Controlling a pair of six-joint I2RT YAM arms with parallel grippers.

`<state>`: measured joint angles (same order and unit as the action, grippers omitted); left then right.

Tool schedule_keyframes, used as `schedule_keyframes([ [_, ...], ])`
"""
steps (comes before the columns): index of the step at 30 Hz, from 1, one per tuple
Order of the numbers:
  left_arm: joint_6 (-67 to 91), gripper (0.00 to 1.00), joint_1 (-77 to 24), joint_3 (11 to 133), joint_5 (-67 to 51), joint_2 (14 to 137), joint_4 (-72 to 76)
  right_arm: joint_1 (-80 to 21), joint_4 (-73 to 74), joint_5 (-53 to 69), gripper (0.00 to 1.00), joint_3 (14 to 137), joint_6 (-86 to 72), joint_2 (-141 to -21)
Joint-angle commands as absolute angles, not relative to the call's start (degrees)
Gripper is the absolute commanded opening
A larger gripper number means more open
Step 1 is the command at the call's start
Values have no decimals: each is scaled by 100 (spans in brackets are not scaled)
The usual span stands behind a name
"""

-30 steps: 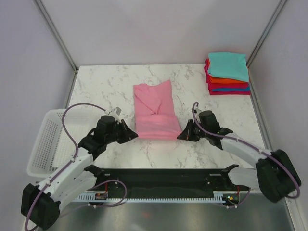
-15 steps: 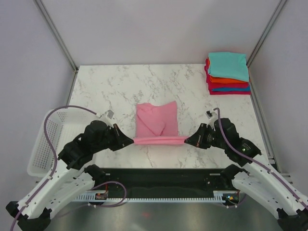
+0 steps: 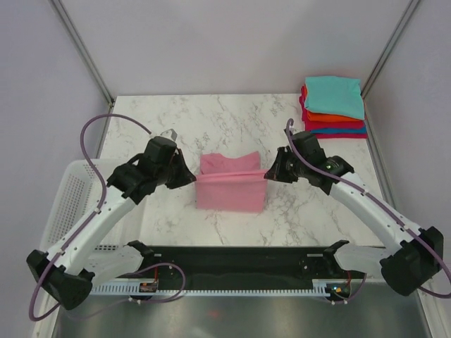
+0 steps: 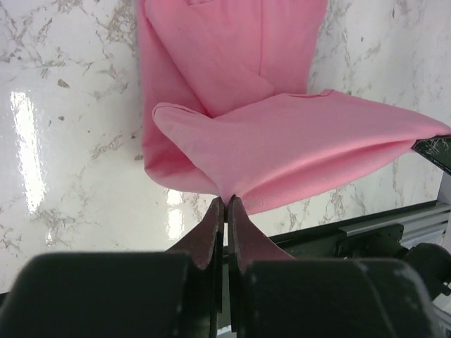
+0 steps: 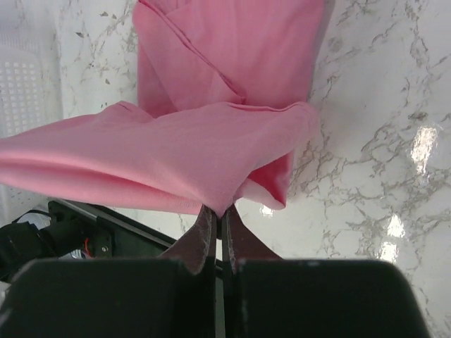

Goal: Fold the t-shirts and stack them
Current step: Fold the tshirt

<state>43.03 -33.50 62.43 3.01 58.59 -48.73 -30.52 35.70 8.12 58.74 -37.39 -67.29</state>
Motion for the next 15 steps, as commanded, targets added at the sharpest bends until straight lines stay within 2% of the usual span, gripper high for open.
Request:
schedule_keyframes([
  [1,3587,2,-2779,6653,151,6282,-4641,-2664,3420,851,0,6249,-3296,-7022],
  [7,3191,2,-1882,7187,-694,7407,-4140,-2154,3200,1291,0,6881,-2892,-8181],
  [13,2813,2,-1345,8646,-1213,9858,-4069,-1802,3094,1801,0,8172,-2602,-10131],
  [14,2821,3,-1197,8918,-1265,10288,-4148,-1715,3111,1863,6,8739,-2549,-10725],
  [15,2786,14,-1126,9513,-1501,11014,-4183,-1679,3329,1942,37,9093,-2488,-11045],
])
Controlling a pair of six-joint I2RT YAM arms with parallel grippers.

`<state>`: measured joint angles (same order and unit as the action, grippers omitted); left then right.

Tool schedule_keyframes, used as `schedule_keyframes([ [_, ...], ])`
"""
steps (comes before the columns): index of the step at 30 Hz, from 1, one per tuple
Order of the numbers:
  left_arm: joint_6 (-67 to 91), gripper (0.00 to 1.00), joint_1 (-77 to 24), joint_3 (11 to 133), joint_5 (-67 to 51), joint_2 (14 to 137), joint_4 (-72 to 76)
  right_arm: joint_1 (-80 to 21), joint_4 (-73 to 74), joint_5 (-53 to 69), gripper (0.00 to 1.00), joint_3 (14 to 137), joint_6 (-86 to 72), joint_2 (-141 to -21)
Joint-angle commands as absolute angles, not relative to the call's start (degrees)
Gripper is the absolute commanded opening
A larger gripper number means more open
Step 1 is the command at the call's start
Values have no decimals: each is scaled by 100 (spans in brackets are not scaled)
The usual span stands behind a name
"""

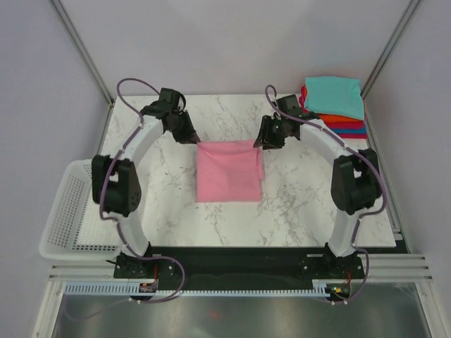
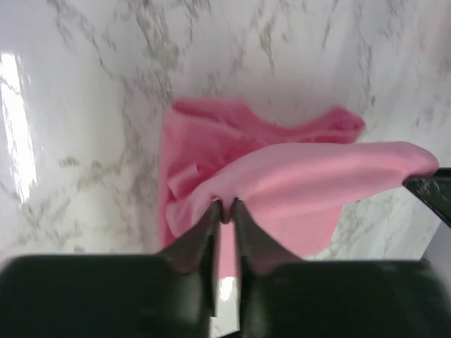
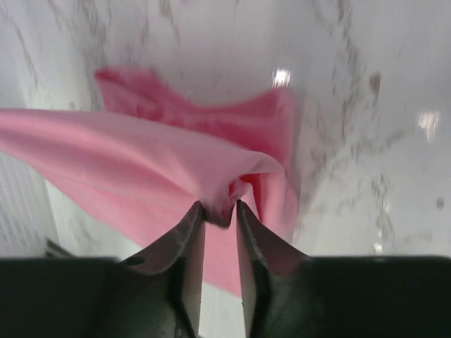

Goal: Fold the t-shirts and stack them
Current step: Fold the tshirt

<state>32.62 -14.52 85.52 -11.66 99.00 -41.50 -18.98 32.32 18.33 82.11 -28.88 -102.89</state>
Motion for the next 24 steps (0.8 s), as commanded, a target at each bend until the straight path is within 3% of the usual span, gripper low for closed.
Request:
schedule_keyframes([
  [1,2751,28,-1064,9884,-1790,11474,-4244,-1627,3514,1951,55,9479,-2365,-11361],
  [2,2725,51,-1003,10305,-2184,11853,-4410,-1548,3698,1969,68,10258,-2295,-11895],
  [3,2655,57,-993,11397,-2188,12622,-4795,-1521,3970,1917,84,10587,-2250,-12092],
  [6,2444,69,-1011,12670,-2381,13200,-5616,-1415,4148,1907,95,11074,-2180,-12244],
  [11,2268,72,-1028,12297,-2417,12545,-5520,-1415,3131,2169,98,9165,-2285,-11261],
  [16,2101,70,-1072,10620,-2268,11027,-5021,-1432,1777,2959,98,7500,-2557,-11030],
  [24,2197,70,-1090,7370,-2232,8381,-4202,-1538,906,3261,97,7435,-2786,-11812],
])
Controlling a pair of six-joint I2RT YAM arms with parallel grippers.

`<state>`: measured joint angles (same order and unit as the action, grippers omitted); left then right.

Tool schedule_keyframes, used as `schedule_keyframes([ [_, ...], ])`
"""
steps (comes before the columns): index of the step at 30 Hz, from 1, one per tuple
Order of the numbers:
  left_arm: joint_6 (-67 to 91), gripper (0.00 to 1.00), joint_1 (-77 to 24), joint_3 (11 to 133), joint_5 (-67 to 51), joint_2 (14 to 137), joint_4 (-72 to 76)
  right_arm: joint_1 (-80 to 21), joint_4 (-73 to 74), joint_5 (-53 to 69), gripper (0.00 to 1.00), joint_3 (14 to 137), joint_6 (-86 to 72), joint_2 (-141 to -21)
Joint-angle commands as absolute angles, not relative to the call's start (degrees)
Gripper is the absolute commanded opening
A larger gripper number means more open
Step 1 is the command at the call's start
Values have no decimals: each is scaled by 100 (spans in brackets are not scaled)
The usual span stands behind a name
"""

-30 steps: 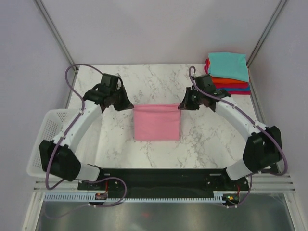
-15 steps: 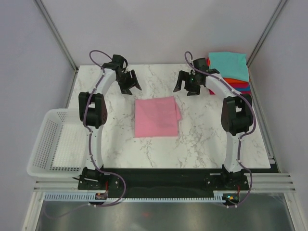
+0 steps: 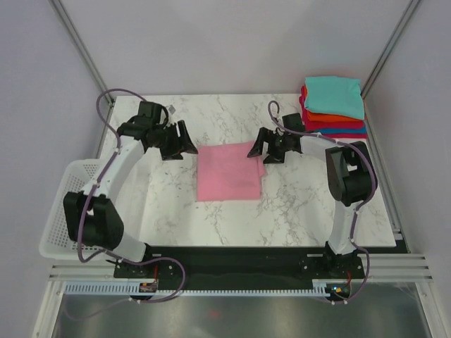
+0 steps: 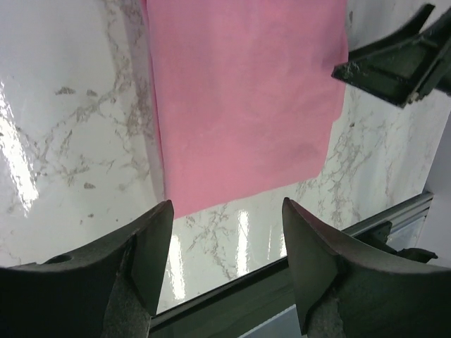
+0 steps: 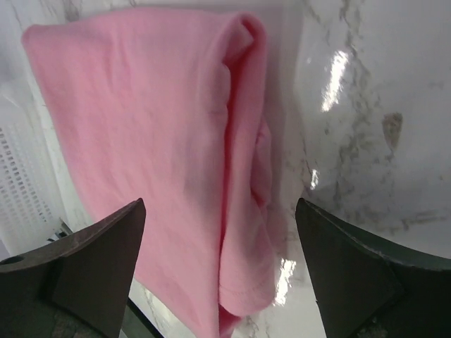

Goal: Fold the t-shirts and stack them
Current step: Fold the tshirt, then neatly place the folded tshirt to the corner

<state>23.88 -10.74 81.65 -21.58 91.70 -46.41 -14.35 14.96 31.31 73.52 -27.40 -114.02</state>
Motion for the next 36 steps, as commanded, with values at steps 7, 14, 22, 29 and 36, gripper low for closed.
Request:
schedule_keyframes([
  [7,2250,70,-1090,5811,-2083,6779,-3999,-1933,45,3488,71,6884,-3216,-12190],
  [14,2145,70,-1090,4809,-2092,6434,-3727,-1872,-1423,4103,6,6232,-3762,-12287],
  [22,2285,69,-1090,4861,-2443,5573,-3946,-1319,1630,3763,0,7809,-1570,-11252],
  [29,2382,69,-1099,4553,-1733,4711,-3815,-634,3770,2717,0,9386,-581,-10855],
  [36,2338,68,-1099,4605,-1670,4790,-3823,-360,4332,1777,0,10255,165,-10398],
])
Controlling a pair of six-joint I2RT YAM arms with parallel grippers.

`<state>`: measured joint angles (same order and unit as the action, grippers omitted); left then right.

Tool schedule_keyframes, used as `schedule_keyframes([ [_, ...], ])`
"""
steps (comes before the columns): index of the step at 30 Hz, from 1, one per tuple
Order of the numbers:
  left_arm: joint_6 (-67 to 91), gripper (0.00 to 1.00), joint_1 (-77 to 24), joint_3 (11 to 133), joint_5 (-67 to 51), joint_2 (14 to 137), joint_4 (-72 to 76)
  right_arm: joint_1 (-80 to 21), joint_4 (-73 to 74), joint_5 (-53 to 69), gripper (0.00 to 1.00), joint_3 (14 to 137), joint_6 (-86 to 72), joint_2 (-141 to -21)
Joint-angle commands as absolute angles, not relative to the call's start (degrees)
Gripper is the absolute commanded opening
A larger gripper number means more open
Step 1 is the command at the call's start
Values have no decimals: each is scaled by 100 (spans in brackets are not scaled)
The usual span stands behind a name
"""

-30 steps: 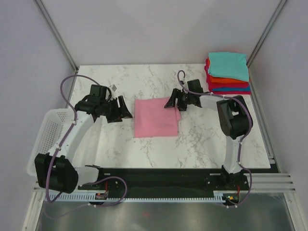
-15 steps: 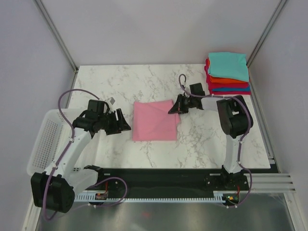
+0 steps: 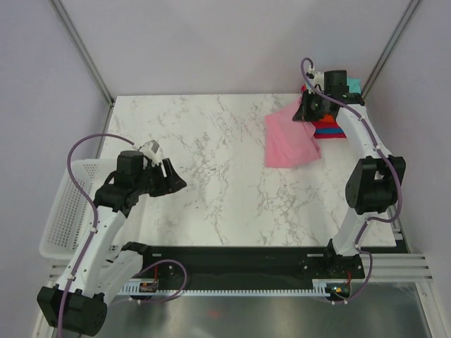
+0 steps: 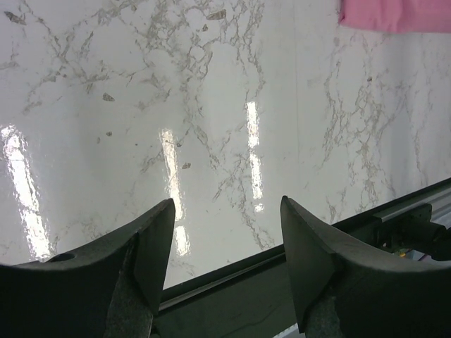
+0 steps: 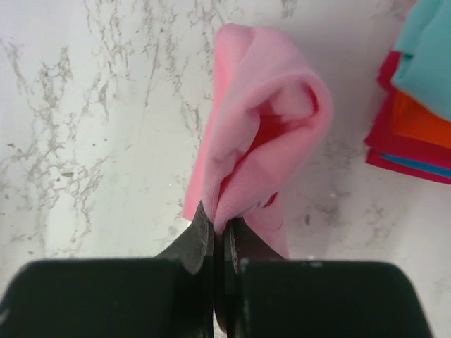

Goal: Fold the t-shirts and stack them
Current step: Neatly place the folded tshirt to the corner

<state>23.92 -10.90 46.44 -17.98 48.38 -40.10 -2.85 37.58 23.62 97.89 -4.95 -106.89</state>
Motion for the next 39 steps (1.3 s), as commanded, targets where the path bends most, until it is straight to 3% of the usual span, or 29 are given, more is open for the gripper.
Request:
schedule_keyframes([
  [1,2338,68,-1099,4605,-1661,4764,-3823,-343,4385,1636,0,10527,237,-10354],
  [21,2329,67,-1099,4570,-1749,4799,-3788,-272,4562,396,0,12814,1424,-10072],
  [39,2329,67,-1099,4553,-1775,4834,-3762,-71,3621,-88,0,12735,1740,-10291],
])
